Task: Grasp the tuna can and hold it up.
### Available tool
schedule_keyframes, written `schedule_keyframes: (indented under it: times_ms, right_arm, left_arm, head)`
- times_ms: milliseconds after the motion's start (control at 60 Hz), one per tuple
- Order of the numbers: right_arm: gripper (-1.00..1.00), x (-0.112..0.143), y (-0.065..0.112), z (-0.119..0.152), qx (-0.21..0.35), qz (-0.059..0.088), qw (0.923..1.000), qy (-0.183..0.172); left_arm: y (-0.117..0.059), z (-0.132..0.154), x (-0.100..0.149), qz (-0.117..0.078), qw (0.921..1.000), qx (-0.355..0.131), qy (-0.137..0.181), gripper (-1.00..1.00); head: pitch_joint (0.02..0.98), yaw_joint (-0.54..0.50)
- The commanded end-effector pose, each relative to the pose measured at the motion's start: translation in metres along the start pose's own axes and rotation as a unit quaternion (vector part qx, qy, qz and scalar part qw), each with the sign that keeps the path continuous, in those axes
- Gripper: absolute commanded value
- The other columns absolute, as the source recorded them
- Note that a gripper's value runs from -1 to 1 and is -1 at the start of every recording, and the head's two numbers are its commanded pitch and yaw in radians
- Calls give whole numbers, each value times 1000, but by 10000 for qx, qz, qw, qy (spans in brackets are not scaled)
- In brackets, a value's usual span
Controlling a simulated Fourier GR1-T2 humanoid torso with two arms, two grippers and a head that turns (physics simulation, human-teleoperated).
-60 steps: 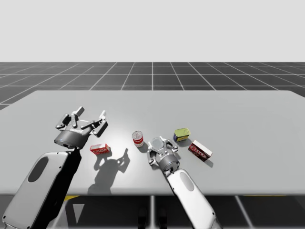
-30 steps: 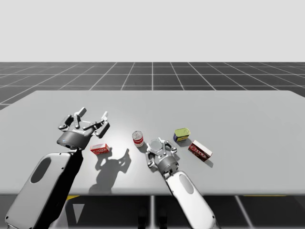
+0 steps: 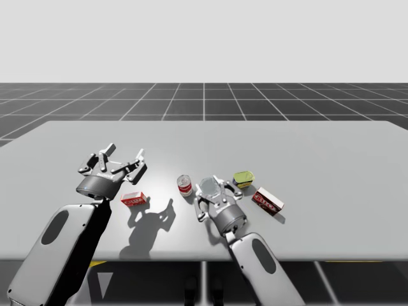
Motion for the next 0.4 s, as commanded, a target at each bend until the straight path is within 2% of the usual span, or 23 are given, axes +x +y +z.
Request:
schedule_keyframes:
  times_ms: [17, 100, 133, 250, 267, 400]
  right_arm:
    - [1000, 55, -17, -4, -683, 17, 9957, -630]
    - [1000, 69, -19, -3, -693, 42, 9941, -838]
    - [1000, 78, -21, -4, -741, 114, 9922, -1001]
    - [1000, 96, -25, -2, -811, 205, 9876, -1329]
    - [1000, 105, -27, 0, -877, 253, 9845, -1496]
    - [1000, 136, -33, 13, -1024, 374, 9735, -2011]
  left_arm:
    - [1, 0, 0, 0, 10000, 9, -4, -1000]
    - [1, 0, 0, -4, 10000, 14, -18, -1000]
    - [1, 0, 1, -2, 10000, 22, -50, -1000]
    - [1, 0, 1, 14, 10000, 39, -80, -1000]
    - [1, 0, 1, 11, 10000, 44, -84, -1000]
    - [0, 0, 1, -26, 9999, 66, -72, -1000]
  head:
    - [451, -36]
    - [450, -39]
    - [448, -40]
    - [441, -41]
    - [438, -41]
    - [432, -48]
